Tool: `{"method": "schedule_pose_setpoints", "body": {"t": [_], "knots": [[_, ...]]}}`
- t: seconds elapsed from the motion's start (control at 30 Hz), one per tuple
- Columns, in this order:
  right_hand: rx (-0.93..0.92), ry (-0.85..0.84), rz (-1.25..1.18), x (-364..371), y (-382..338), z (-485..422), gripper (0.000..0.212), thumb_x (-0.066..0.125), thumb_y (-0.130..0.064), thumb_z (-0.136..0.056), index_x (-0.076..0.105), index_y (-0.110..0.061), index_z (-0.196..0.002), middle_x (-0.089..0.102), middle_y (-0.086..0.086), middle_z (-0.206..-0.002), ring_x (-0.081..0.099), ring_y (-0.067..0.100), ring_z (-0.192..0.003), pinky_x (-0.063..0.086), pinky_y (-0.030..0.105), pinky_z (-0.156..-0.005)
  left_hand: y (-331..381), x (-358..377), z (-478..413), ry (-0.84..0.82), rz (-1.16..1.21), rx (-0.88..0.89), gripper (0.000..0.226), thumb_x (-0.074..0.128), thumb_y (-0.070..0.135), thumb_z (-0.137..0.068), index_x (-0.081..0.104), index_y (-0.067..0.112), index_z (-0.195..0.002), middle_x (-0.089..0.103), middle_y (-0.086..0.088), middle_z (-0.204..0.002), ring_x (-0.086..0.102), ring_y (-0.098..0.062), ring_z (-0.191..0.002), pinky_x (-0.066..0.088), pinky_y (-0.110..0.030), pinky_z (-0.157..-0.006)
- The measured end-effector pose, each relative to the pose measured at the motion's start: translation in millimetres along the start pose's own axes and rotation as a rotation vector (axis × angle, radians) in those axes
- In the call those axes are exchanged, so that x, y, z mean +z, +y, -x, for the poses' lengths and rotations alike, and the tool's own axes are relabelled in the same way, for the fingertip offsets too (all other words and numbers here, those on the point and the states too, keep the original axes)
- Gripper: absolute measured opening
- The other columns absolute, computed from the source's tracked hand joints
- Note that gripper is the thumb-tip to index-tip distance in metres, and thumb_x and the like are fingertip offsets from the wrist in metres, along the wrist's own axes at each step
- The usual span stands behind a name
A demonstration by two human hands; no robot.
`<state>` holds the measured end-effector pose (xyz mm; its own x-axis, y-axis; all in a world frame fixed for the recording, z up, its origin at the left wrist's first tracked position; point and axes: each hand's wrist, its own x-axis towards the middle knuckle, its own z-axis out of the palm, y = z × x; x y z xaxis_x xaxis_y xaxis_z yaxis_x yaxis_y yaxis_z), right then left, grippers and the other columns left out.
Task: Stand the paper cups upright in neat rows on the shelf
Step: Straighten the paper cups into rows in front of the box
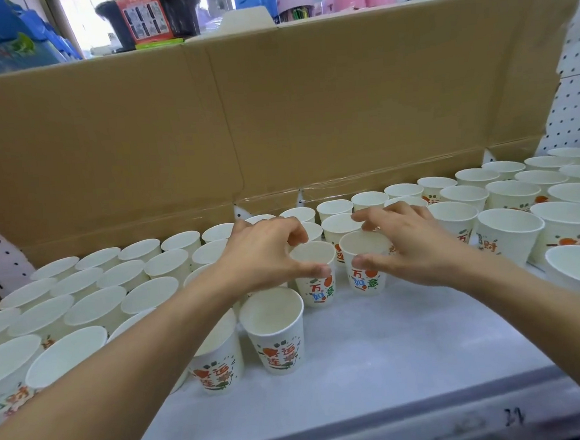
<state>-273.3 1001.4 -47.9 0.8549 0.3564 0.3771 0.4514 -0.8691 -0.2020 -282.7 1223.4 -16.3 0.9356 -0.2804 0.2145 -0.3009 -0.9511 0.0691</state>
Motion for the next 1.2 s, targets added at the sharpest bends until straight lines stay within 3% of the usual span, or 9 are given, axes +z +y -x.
{"method": "schedule_pose_setpoints", "body": {"t": [0.2, 0.33, 0.43, 0.53, 0.7, 0.8, 0.93, 1.1, 1.2], "knots": [[0.022, 0.014, -0.041, 5.8, 1.2, -0.2, 0.072, 0.065, -0.058, -0.078, 0.037, -0.032, -0.139, 0.051, -0.008, -0.134, 0.031, 0.016, -0.129, 0.025, 0.038, -0.105, 4.1, -0.7, 1.8, 0.006, 0.033, -0.006, 0.061, 0.062, 0.075, -0.067, 0.056, 0.034, -0.111, 0.061, 0.017, -0.114, 0.054, -0.007, -0.102, 0.032, -0.038, -0.098], [-0.008, 0.07, -0.067, 2.3, 0.1, 12.3, 0.077, 0.065, -0.058, -0.079, 0.034, -0.031, -0.144, 0.042, -0.004, -0.143, 0.029, 0.018, -0.133, 0.024, 0.037, -0.106, 22.0, -15.6, 14.9, 0.05, 0.052, -0.008, 0.063, 0.059, 0.074, -0.071, 0.055, 0.035, -0.12, 0.059, 0.016, -0.124, 0.051, -0.009, -0.116, 0.03, -0.038, -0.099], [-0.035, 0.23, -0.131, -7.2, 4.1, 33.4, 0.056, 0.06, -0.051, -0.087, 0.048, -0.026, -0.136, 0.047, -0.004, -0.14, 0.036, 0.017, -0.132, 0.027, 0.038, -0.11, 54.3, -24.1, 36.5, 0.217, 0.259, 0.059, 0.054, 0.059, 0.063, -0.077, 0.055, 0.036, -0.124, 0.056, 0.019, -0.125, 0.046, -0.005, -0.12, 0.035, -0.032, -0.101], [-0.079, 0.437, -0.255, -21.7, 15.5, 67.5, 0.029, 0.056, -0.039, -0.089, 0.066, -0.021, -0.11, 0.062, -0.005, -0.117, 0.055, 0.017, -0.113, 0.044, 0.047, -0.095, 99.0, -7.2, 61.2, 0.344, 0.577, 0.154, 0.048, 0.061, 0.055, -0.079, 0.056, 0.036, -0.123, 0.056, 0.023, -0.121, 0.049, 0.007, -0.111, 0.039, -0.011, -0.087], [-0.01, 0.735, -0.298, -59.0, 64.7, 140.0, 0.016, 0.063, -0.017, -0.087, 0.071, -0.014, -0.1, 0.066, -0.003, -0.103, 0.059, 0.015, -0.103, 0.047, 0.037, -0.089, 188.3, 49.3, 66.1, 0.2, 0.785, 0.169, 0.067, 0.068, 0.055, -0.077, 0.033, 0.048, -0.134, 0.042, 0.029, -0.13, 0.041, 0.016, -0.112, 0.038, -0.009, -0.087], [0.161, 0.834, -0.292, -78.8, 107.7, 180.0, 0.024, 0.062, -0.017, -0.086, 0.066, -0.016, -0.109, 0.061, -0.005, -0.109, 0.055, 0.016, -0.108, 0.044, 0.035, -0.094, 236.7, 71.4, 53.2, 0.15, 0.855, 0.115, 0.091, 0.074, 0.058, -0.071, 0.016, 0.049, -0.14, 0.029, 0.024, -0.145, 0.037, 0.007, -0.123, 0.038, -0.021, -0.103], [0.406, 0.683, -0.36, -86.0, 150.7, 204.5, 0.044, 0.065, -0.031, -0.084, 0.055, -0.02, -0.125, 0.053, -0.006, -0.116, 0.051, 0.019, -0.111, 0.044, 0.039, -0.095, 269.7, 86.4, 34.1, 0.184, 0.898, 0.027, 0.105, 0.078, 0.059, -0.064, 0.013, 0.042, -0.145, 0.021, 0.016, -0.154, 0.031, -0.007, -0.136, 0.034, -0.036, -0.112], [0.436, 0.447, -0.33, -80.0, 165.9, 201.6, 0.075, 0.072, -0.037, -0.078, 0.038, -0.017, -0.142, 0.051, 0.006, -0.136, 0.048, 0.023, -0.124, 0.042, 0.043, -0.101, 279.3, 86.6, 18.2, 0.212, 0.935, -0.082, 0.099, 0.081, 0.054, -0.064, 0.027, 0.035, -0.145, 0.039, 0.011, -0.147, 0.041, -0.007, -0.127, 0.035, -0.024, -0.099], [0.436, 0.345, -0.313, -80.3, 168.6, 194.7, 0.082, 0.074, -0.039, -0.077, 0.032, -0.019, -0.145, 0.048, 0.007, -0.142, 0.047, 0.026, -0.127, 0.041, 0.041, -0.099, 279.8, 81.7, 16.5, 0.212, 0.872, -0.085, 0.083, 0.08, 0.055, -0.066, 0.042, 0.035, -0.137, 0.05, 0.012, -0.138, 0.045, -0.006, -0.122, 0.039, -0.026, -0.101]]}}
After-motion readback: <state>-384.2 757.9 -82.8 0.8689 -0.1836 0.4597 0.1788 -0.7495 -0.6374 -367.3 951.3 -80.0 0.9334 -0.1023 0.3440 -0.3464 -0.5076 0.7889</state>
